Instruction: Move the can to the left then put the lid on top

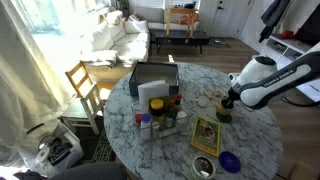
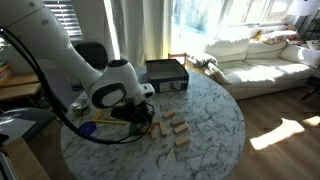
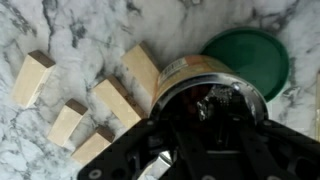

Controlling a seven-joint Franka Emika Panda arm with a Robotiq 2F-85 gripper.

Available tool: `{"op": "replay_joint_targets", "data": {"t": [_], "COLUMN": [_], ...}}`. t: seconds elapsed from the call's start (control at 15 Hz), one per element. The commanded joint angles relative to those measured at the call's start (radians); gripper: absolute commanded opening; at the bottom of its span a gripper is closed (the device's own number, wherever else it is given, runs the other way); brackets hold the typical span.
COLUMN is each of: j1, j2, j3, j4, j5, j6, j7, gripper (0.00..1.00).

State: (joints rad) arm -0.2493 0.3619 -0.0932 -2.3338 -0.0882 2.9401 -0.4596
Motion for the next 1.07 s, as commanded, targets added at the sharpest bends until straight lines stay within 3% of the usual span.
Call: {"op": "replay_joint_targets", "data": {"t": [0.0, 0.13, 0.4, 0.47, 0.6, 0.8, 0.87, 0.93, 1.0], "j1": [0.017, 0.013, 0.016, 0.017, 0.023, 0.027, 0.029, 0.032, 0.033], "j2": [0.047, 0.053, 0.057, 0.058, 0.059, 0.062, 0.062, 0.063, 0.063], "j3": [-0.032, -0.03, -0.031, -0.031, -0.039, -0.048, -0.05, -0.052, -0.053], "j4": [0.022, 0.022, 0.021, 0.021, 0.022, 0.026, 0.025, 0.026, 0.025], "j5": [-0.065, -0.073, -0.088, -0.091, -0.101, -0.115, -0.118, -0.124, -0.127], "j6": [0.0, -0.005, -0.009, -0.012, -0.016, -0.02, -0.022, -0.024, -0.025], "j7": [0.048, 0.048, 0.053, 0.054, 0.062, 0.065, 0.067, 0.068, 0.069], "gripper": [0.09, 0.01, 0.0, 0.26, 0.33, 0.54, 0.4, 0.09, 0.08]}}
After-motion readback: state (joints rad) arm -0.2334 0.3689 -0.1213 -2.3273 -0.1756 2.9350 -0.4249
